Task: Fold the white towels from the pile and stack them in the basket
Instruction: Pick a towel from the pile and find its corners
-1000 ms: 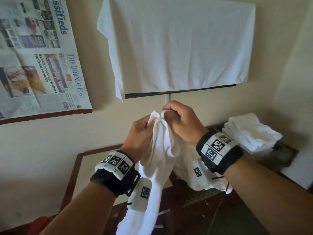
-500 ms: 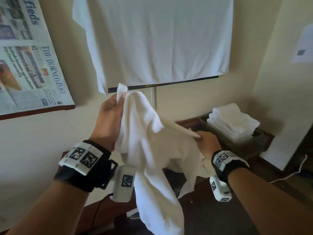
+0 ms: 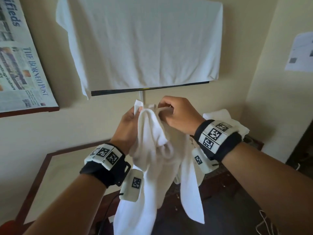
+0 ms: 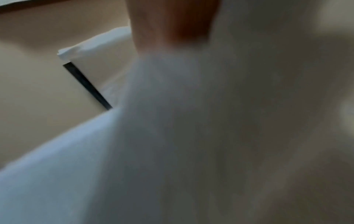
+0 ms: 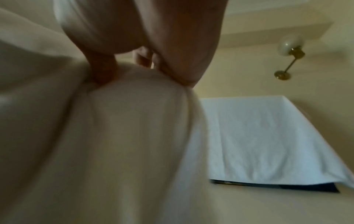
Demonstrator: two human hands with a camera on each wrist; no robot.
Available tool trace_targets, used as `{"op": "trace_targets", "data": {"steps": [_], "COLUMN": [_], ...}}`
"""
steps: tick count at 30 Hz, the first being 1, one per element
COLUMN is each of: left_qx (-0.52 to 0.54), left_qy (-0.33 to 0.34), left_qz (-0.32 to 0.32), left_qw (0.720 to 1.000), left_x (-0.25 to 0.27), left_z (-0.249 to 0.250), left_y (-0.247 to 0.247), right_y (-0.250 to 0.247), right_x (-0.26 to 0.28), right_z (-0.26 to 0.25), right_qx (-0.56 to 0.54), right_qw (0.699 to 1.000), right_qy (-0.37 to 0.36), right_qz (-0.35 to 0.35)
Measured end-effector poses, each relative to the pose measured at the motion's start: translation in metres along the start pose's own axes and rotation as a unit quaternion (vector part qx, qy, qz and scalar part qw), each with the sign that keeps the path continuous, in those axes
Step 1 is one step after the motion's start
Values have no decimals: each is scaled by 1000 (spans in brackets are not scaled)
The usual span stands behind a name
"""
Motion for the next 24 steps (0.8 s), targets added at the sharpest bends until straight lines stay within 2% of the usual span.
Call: {"op": "trace_targets", "data": {"steps": [2,5,7,8,10,12,15,17,20,22,24], "left_qx": [39,21,-6,14,89,115,35,37,-51,-101,-70], "left_qy": [-10,34,32,31,4,-28,-19,-30,-8,7,-5], "left_qz": [1,9,31,26,7,-9,-14,-7,42,78,115], "left_qw": [999,999,999,999,996,993,999,999,998,992,991], "left_x": [-3,-3,2,5,12,19,27,35,44,51,55], "left_z": [0,6,11,13,18,17,8,2,-4,-8,-14], "left_y": [12,26,24,23,18,9,0,0,-2,0,-3], "right_y": [1,20,27,26,20,12,6,8,21,28,31], "right_x": [16,42,59,70,91,98,75,53,31,24,20], "right_z": [13,57,108,135,176,188,162,122,52,18,-3], "right_qx": [19,102,153,167,144,103,-41,-118,-121,-120,-102], "right_qw": [999,988,975,965,956,960,975,980,991,990,990], "right_qy": [-2,33,101,147,216,235,215,161,19,-31,-70], "right_qz": [-50,-113,-129,-136,-134,-109,-29,-11,-45,-62,-63]}}
Point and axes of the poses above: each hand's wrist, its own x-axis away from the middle knuckle, its own y-axis out of the palm, z = x × y, the point moved 7 cm from there along -x, towards the middle knuckle, and after that the axes turned 1 degree about x, right-handed, at the moved point
